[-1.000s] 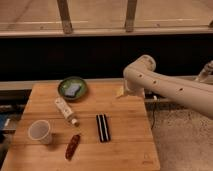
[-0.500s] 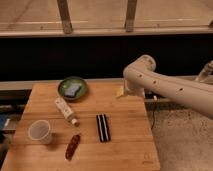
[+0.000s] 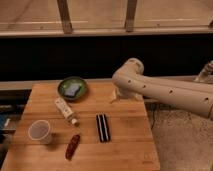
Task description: Place the eraser in the ceramic cup
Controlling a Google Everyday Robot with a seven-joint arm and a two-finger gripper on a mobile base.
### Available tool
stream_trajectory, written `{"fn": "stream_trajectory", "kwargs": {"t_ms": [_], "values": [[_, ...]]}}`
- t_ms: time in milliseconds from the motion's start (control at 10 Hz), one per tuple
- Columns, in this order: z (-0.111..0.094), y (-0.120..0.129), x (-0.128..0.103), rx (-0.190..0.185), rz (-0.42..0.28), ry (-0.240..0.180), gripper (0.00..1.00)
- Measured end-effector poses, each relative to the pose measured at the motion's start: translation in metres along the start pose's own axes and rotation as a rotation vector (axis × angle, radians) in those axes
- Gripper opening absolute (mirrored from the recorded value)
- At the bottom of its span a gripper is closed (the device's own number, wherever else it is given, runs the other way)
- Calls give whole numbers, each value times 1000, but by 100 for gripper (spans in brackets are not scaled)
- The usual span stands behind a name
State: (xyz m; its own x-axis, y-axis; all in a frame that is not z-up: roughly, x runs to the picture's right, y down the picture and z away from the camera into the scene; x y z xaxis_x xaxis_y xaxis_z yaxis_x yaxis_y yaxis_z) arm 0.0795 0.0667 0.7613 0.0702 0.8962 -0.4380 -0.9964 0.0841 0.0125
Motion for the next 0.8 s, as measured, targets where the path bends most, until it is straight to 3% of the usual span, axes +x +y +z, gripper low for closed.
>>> {"fn": "stream_trajectory", "kwargs": {"t_ms": [500, 800], "values": [[15, 26, 8, -18, -42, 37, 80], [45, 59, 14, -47, -94, 77, 80]]}}
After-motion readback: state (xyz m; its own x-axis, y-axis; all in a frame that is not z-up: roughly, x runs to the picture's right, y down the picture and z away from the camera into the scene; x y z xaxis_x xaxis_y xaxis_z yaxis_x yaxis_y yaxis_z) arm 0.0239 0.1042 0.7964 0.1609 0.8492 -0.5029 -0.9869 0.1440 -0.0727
